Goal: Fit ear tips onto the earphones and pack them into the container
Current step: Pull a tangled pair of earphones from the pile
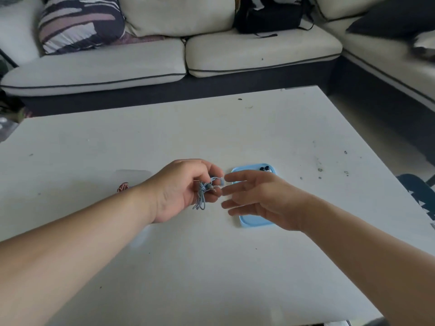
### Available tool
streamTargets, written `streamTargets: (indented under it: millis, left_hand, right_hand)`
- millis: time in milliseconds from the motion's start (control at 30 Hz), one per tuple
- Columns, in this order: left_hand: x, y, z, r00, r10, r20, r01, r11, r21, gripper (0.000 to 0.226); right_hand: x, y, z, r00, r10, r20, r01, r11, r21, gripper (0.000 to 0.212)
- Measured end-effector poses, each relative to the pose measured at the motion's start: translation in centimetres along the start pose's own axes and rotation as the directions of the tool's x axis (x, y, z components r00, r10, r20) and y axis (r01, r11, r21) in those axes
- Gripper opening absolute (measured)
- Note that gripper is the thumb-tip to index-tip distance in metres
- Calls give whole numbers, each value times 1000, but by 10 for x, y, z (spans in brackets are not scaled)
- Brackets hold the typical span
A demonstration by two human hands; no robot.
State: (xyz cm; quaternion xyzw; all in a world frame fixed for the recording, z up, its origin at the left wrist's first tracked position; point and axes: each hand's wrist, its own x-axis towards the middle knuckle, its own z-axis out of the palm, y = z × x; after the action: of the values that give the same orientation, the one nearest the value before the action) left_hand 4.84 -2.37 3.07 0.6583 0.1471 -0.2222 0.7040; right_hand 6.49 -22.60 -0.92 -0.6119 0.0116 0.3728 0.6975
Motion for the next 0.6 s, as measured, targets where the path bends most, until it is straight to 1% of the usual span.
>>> streamTargets:
  millis: [67,100,167,233,300,400,500,600]
  left_hand:
    - [-2,1,-2,1000,7,22,-6,999,-39,21]
    - [-2,1,-4,1000,19,17,-19,999,-29,18]
    - [-2,0,-5,998,57,-4,-57,998,-1,10]
    - [-2,-1,-6,997,75,-5,-75,997,-19,7]
    - [-2,1,-6,998,63,0,-63,996,-56,20]
    - [-2,4,-5,998,57,26,-54,992,-112,41]
    - [-3,6,-5,997,67,28,-65,994,-90,47]
    - [-3,6,-6,997,70,16,-67,992,-111,45]
  right_hand:
    - [1,-3,3,998,-34,52,28,994,102,42]
    - [2,-3,4,997,-50,60,42,991,129,40]
    - [5,-4,6,996,-62,70,51,987,155,38]
    - [7,-3,8,992,-48,120,25,983,180,41]
    - [8,-3,10,981,-37,190,4,985,171,43]
    - [7,-5,13,969,-50,241,10,986,164,42]
    - [5,-6,13,963,-58,264,18,988,151,38]
    - [5,-6,12,964,-44,264,7,990,141,35]
